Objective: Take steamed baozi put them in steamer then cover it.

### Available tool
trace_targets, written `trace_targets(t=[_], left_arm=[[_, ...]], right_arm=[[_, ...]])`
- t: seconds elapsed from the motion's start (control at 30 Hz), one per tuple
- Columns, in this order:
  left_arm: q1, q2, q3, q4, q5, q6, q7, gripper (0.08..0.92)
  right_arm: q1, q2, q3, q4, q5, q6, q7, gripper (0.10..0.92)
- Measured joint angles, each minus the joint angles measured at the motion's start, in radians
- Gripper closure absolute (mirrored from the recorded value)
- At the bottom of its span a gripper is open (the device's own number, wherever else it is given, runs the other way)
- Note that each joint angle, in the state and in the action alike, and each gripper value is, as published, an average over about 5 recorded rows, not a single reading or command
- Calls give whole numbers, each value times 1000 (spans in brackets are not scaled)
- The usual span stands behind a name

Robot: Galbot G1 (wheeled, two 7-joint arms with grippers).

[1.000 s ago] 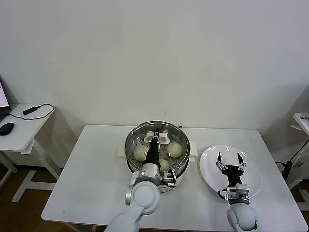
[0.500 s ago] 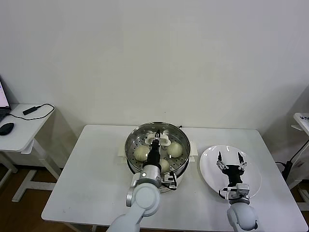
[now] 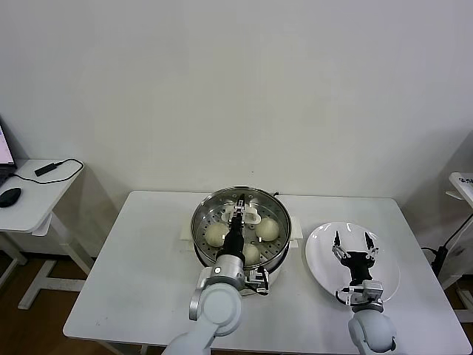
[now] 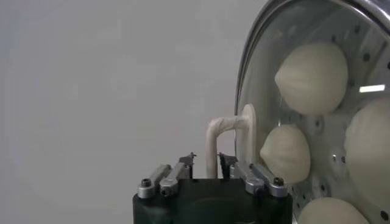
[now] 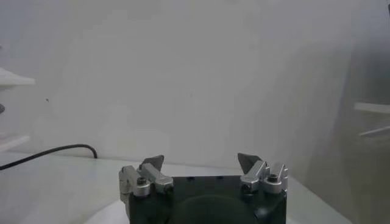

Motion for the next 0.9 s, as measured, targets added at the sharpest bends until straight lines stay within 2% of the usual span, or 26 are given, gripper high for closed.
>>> trace_targets(t=[0.23, 0.37, 0.7, 0.9], left_arm=[[30, 46, 18, -83, -46, 9, 18, 269], [52, 80, 22, -141, -76, 10, 25, 191], [118, 163, 1, -278, -164, 13, 28, 177], [162, 208, -57, -357, -273, 16, 4, 177]], right_arm=[[7, 0, -3, 0, 1, -5, 3, 203], [9, 3, -5, 0, 1, -8, 5, 203], [4, 5, -4, 6, 4, -5, 1, 203], [-6, -3, 2, 17, 10, -4, -1, 203]])
